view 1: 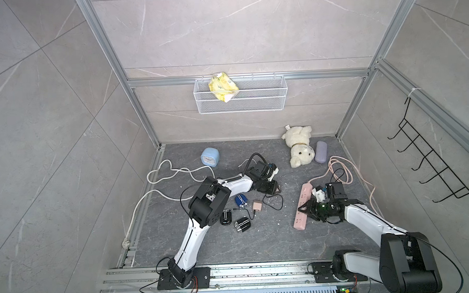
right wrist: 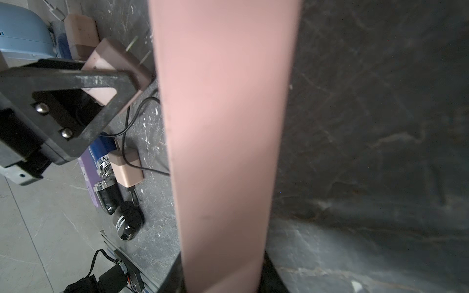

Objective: Unplug the electric shaver
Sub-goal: Place the socket at the center of the board.

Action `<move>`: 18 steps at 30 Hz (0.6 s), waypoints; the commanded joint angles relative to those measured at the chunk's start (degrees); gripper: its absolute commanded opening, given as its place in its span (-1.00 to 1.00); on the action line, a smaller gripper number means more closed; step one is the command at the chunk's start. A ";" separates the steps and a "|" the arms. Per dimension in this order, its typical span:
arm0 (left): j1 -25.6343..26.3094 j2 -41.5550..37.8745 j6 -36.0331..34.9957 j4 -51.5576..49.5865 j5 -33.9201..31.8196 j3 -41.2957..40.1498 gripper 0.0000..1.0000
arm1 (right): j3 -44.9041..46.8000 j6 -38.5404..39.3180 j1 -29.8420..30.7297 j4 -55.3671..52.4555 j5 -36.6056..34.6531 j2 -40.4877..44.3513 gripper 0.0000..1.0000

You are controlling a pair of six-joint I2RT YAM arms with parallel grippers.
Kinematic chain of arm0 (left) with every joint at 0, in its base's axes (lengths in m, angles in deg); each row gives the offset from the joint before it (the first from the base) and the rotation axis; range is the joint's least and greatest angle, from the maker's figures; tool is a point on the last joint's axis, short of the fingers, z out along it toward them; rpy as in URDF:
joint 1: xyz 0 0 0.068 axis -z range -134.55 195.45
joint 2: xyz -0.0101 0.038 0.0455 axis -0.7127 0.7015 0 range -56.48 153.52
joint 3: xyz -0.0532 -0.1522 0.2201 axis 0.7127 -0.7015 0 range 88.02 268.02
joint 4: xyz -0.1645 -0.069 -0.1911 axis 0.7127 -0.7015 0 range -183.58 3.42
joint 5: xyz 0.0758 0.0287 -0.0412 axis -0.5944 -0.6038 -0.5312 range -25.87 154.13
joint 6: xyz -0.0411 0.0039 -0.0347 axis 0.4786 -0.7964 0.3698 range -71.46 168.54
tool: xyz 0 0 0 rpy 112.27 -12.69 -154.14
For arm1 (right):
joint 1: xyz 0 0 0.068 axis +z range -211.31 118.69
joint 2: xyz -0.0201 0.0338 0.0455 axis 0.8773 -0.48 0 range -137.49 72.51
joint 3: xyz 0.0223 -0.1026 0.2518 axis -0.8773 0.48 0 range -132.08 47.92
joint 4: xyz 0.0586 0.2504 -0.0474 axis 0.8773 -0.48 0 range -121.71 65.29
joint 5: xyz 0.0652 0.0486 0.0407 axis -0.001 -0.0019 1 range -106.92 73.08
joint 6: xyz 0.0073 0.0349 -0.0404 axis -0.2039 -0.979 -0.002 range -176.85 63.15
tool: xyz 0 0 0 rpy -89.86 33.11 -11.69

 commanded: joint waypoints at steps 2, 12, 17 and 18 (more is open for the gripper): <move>-0.30 1.54 2.39 5.34 3.36 0.60 -0.26 | 0.14 0.80 -0.05 -0.44 1.71 1.24 -0.83; -0.56 1.57 1.30 -3.16 -1.91 3.15 0.79 | 0.19 0.79 -0.09 -0.08 1.26 0.48 -0.61; -0.57 -1.82 1.04 -4.68 -3.13 2.89 0.99 | -0.06 0.96 -0.10 -0.53 0.56 -0.56 -0.28; -0.55 -2.78 1.02 -4.71 -3.02 2.88 0.99 | -0.06 0.89 -0.09 -0.65 0.56 -0.75 -0.25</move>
